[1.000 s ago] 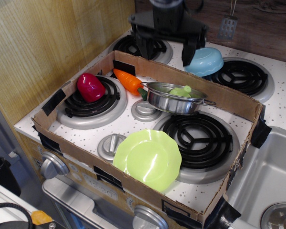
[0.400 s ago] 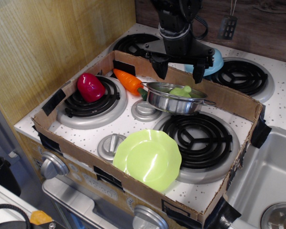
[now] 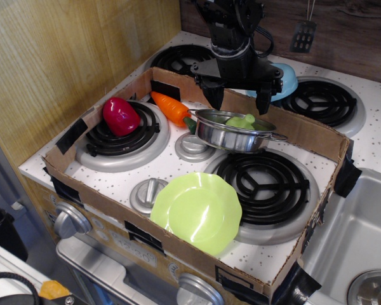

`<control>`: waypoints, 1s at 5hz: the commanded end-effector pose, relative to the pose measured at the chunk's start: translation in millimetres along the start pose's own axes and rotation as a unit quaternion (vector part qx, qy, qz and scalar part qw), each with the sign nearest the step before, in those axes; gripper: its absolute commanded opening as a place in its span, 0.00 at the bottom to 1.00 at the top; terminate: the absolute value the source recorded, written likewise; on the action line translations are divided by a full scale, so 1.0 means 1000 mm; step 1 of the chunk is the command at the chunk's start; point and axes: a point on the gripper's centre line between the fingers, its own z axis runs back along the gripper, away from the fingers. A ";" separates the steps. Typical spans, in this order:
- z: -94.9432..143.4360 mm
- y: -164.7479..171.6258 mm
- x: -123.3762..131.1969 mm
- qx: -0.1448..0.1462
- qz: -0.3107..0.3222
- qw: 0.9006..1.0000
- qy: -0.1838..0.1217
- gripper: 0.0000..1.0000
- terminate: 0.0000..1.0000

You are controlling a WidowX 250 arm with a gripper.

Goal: Take broccoli out of pan

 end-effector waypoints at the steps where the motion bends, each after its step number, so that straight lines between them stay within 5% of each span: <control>1: 0.005 -0.002 -0.001 -0.003 0.006 1.000 -0.010 1.00 0.00; 5: -0.018 0.007 -0.015 -0.027 0.009 0.999 -0.021 1.00 0.00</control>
